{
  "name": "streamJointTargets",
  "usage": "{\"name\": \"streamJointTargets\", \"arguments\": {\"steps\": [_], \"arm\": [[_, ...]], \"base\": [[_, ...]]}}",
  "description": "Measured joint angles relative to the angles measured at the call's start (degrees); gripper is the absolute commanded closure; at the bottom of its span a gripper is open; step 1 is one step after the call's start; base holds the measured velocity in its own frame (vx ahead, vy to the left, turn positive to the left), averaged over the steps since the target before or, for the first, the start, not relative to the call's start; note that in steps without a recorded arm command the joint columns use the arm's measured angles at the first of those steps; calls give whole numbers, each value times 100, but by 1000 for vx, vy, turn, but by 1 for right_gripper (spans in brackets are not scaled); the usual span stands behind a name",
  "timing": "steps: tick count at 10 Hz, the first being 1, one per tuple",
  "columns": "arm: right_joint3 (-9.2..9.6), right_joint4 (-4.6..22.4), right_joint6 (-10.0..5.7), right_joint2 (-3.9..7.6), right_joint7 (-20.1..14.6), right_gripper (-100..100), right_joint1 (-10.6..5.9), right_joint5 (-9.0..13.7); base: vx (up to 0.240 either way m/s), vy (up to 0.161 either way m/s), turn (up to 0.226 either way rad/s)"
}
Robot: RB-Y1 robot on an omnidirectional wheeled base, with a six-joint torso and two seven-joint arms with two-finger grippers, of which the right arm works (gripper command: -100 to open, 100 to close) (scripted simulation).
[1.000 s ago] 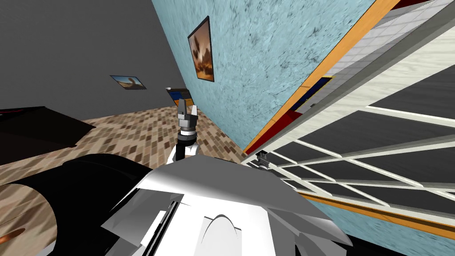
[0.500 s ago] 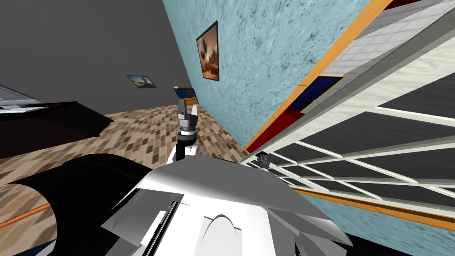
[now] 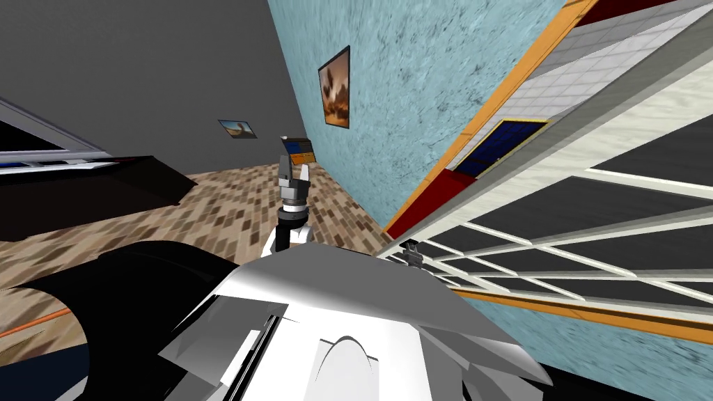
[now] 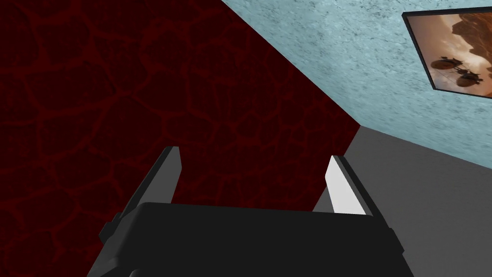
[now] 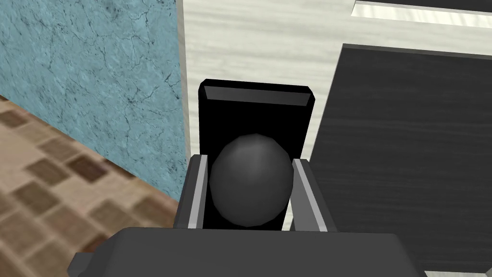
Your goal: Pull the door open
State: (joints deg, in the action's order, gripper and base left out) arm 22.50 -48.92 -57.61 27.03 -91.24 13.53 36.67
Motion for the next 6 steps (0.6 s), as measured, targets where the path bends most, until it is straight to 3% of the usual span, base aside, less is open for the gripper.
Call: {"name": "streamJointTargets", "arguments": {"steps": [6], "arm": [[348, 65, -466, 270, -335, 100, 218, -163]], "base": [[-222, -48, 120]]}}
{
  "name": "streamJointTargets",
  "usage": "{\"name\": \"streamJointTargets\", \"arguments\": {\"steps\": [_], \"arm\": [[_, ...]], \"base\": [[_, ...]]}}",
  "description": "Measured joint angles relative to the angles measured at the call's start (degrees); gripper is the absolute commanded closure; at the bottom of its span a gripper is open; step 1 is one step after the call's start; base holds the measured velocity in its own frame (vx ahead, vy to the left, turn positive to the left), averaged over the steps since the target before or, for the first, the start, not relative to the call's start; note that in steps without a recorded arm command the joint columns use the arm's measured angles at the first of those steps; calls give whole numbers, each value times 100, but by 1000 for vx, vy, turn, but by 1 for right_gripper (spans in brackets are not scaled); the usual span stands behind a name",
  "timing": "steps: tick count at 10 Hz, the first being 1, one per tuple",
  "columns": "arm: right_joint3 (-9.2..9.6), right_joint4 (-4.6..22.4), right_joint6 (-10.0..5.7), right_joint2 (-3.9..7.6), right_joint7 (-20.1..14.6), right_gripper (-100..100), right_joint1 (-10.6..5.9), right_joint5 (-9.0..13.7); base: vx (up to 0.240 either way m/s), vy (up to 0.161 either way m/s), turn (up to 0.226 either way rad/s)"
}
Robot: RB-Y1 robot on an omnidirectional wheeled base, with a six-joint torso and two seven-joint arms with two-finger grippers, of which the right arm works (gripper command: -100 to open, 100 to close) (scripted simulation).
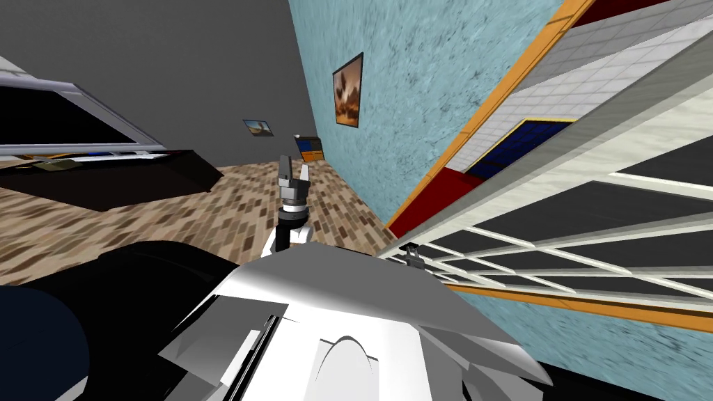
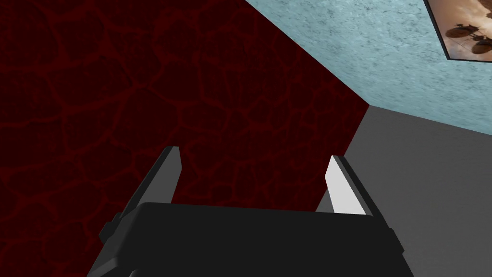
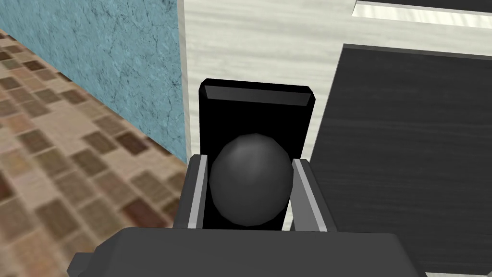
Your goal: Pull the door open
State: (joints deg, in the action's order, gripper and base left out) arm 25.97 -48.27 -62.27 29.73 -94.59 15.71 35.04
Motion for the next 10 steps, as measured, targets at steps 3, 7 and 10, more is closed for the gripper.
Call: {"name": "streamJointTargets", "arguments": {"steps": [3, 7, 10], "arm": [[103, 95, -115, 60, -107, 100, 26, -38], [252, 212, -315, 165, -245, 100, 21, -60], [364, 322, -499, 256, -352, 100, 25, -77]], "base": [[-163, -19, 107], [-222, -60, 152], [-241, -33, 144]]}}
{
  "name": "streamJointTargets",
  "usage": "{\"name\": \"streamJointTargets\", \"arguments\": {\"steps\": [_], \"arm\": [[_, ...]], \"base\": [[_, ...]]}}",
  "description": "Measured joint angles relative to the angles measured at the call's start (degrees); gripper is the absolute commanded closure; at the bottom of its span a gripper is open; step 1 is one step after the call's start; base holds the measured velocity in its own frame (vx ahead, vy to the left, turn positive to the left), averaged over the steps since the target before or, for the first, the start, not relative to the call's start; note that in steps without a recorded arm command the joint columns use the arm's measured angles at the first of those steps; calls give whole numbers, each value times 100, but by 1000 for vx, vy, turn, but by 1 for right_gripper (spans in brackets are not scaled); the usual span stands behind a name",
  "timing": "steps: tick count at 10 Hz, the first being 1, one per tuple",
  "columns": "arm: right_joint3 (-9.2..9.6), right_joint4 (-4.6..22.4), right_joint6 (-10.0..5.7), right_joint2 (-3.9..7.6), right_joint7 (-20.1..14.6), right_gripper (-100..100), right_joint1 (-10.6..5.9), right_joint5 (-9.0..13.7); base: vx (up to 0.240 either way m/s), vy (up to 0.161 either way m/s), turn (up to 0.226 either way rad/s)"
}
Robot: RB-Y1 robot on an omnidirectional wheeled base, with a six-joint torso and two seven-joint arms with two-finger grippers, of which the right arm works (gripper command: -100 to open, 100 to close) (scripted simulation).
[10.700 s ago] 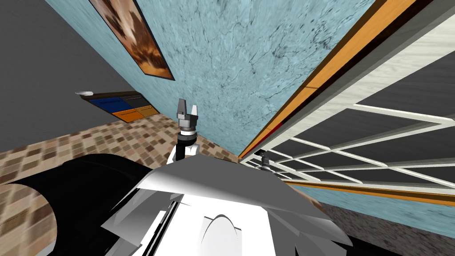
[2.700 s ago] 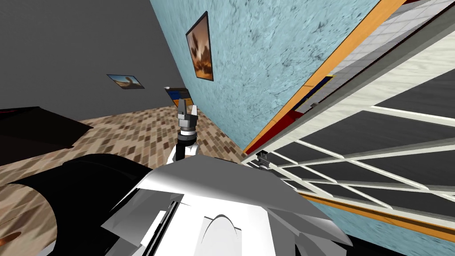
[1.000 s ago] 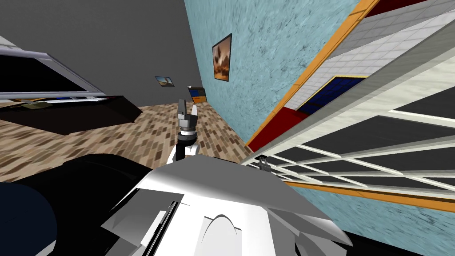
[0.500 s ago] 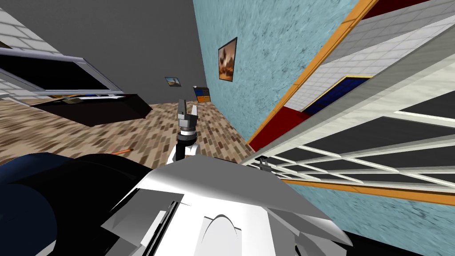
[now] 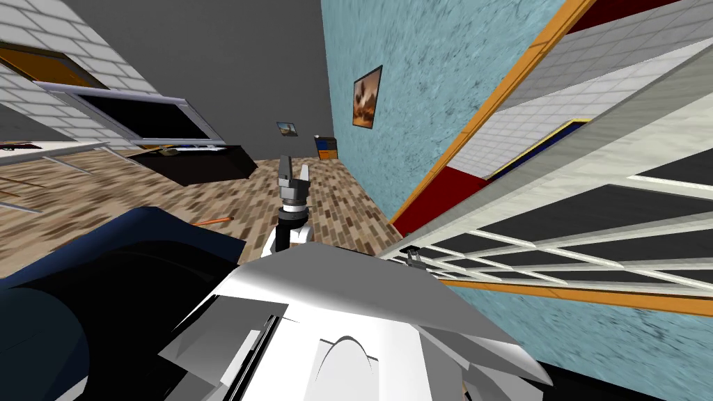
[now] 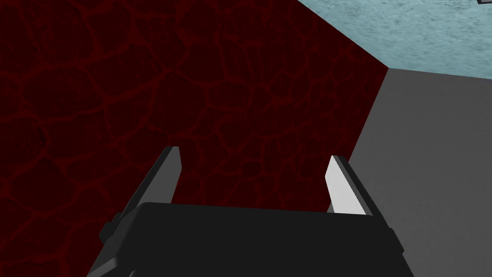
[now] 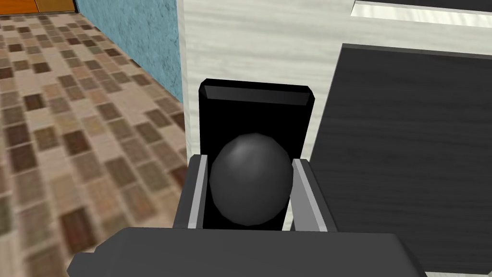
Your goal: Pull the door open
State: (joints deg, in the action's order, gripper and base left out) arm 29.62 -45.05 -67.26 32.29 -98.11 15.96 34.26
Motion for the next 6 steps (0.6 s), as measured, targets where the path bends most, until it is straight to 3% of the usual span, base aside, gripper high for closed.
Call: {"name": "streamJointTargets", "arguments": {"steps": [3, 6], "arm": [[63, 121, -75, 25, -71, 100, -12, -17], [122, 228, -192, 44, -155, 100, -58, -53]], "base": [[-136, -35, 98], [-207, -63, 147]]}}
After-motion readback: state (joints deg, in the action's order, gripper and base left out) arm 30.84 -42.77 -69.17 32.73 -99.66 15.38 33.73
